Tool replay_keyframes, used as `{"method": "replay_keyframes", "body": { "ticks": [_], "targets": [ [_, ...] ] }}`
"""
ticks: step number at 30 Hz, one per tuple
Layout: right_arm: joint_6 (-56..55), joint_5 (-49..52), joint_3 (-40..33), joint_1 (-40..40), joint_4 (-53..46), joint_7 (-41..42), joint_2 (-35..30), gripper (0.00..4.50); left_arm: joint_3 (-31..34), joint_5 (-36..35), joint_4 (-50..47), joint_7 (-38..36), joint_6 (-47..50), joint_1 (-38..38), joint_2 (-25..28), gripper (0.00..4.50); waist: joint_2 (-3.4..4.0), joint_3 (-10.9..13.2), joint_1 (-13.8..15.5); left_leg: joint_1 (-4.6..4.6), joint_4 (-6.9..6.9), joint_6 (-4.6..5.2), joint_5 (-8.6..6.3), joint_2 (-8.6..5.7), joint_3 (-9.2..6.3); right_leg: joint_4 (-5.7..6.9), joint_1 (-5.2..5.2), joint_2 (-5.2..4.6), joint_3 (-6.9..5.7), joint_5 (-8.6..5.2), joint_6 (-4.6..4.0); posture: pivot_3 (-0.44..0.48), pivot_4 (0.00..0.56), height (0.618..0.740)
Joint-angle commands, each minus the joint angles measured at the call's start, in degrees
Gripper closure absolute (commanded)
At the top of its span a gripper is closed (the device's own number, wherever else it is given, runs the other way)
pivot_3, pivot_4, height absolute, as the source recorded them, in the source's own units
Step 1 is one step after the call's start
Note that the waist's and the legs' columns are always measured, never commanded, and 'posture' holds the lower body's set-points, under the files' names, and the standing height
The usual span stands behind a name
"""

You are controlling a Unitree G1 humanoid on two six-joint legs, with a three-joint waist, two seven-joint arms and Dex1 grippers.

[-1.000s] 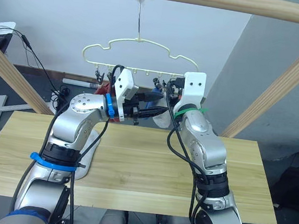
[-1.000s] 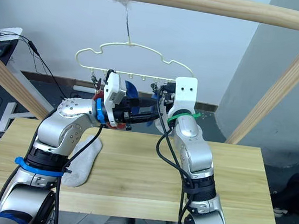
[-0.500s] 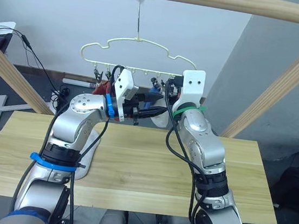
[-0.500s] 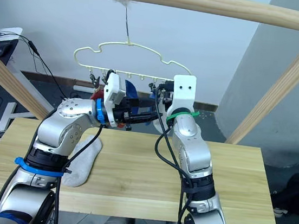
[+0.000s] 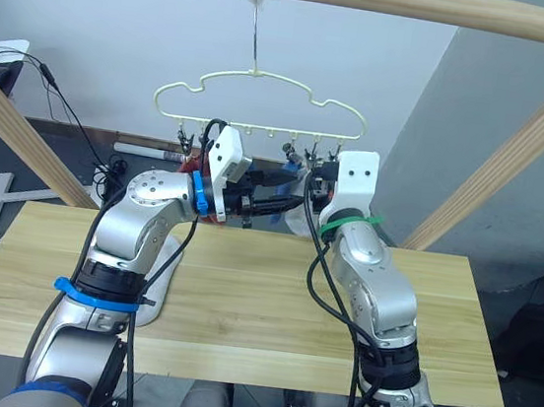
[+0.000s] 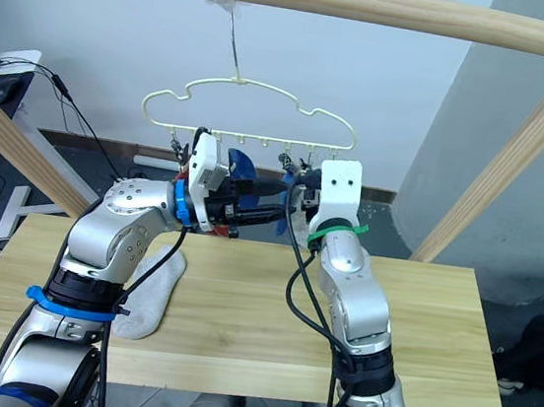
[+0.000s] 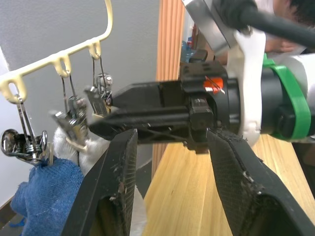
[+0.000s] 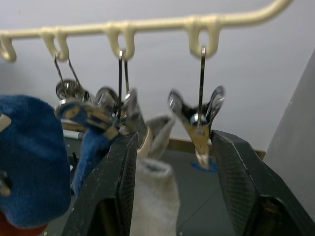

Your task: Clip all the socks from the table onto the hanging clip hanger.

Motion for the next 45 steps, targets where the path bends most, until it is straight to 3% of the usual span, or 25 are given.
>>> {"method": "replay_keyframes", "body": {
  "ticks": [1,16,20,45],
  "targets": [
    [-0.6,-0.7,-0.2,0.0,-3.2,-0.5,1.1,2.10,0.3,-0.2,-1.9,-0.5,-0.5,-0.4,0.4,2.20,0.00,0.0,0.0,0.00,0.00,0.00,0.00,0.00,0.00,0.00,0.00,0.00,0.00,0.00,0.00,-0.066,0.239,0.692],
    [-2.6,-1.7,-1.4,-1.9,-1.3,-1.9,2.0,2.10,0.2,0.0,-1.8,-0.4,-0.7,-0.7,0.3,2.20,0.00,0.0,0.0,0.01,0.00,0.00,0.00,0.00,-0.01,0.01,0.00,0.00,0.00,0.00,0.00,-0.068,0.239,0.692],
    [-2.8,-2.0,-1.5,-2.2,-1.0,-2.1,1.9,2.98,0.1,0.0,-1.9,-0.4,-0.7,-0.7,0.3,2.20,0.00,0.0,0.0,0.00,0.00,0.00,0.00,0.00,0.00,0.01,0.00,0.00,-0.01,0.00,0.00,-0.068,0.239,0.692],
    [-9.8,-2.0,-4.0,-10.2,8.2,-2.0,1.7,2.98,0.1,0.0,-2.0,-0.3,-0.4,-0.9,0.2,2.20,0.00,0.0,0.0,-0.01,0.00,0.00,0.00,0.00,0.00,0.01,0.00,0.00,0.00,0.11,-0.18,-0.066,0.239,0.692]
  ]
}}
